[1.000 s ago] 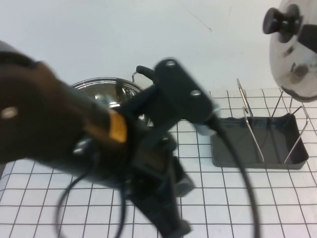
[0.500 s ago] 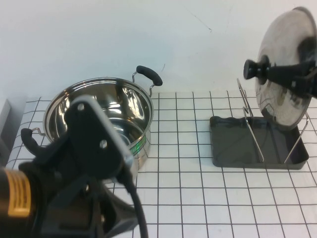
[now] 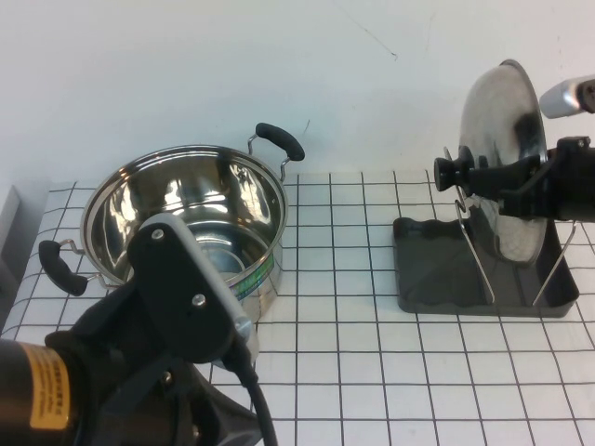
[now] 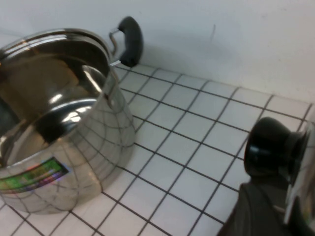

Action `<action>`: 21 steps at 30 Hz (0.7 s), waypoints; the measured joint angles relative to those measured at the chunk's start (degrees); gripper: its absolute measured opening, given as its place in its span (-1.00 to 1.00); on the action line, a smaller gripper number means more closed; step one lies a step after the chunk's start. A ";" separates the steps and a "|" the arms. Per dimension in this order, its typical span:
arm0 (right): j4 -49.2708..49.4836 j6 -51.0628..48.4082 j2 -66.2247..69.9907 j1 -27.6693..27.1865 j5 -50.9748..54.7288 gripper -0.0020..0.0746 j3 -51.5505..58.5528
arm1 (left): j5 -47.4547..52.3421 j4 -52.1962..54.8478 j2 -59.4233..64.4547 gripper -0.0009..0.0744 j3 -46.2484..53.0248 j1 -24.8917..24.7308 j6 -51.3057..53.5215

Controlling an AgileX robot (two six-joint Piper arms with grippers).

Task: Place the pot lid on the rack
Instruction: Place the pot lid on the pot rack

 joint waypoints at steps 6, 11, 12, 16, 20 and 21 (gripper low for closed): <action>0.00 0.09 0.87 0.00 -0.26 -0.62 0.00 | -0.08 -0.15 0.00 -0.98 0.00 0.00 -0.11; 0.00 4.17 0.87 0.00 -0.15 -0.62 0.00 | -0.62 -0.15 0.00 -0.98 0.05 0.00 -0.19; 0.00 5.02 0.87 0.00 -0.15 -0.61 0.00 | -0.74 -0.24 0.00 -0.98 0.05 0.00 -0.19; 0.00 6.99 0.87 0.00 0.11 -0.42 0.00 | -0.92 -0.67 0.00 -0.98 0.05 0.00 -0.19; -0.12 9.12 0.87 0.00 0.34 0.00 0.00 | -0.92 -1.65 0.00 -0.98 0.05 0.00 -0.33; -0.27 9.28 0.87 0.00 0.34 0.09 0.00 | -1.01 -1.94 0.00 -0.98 0.05 0.00 -0.33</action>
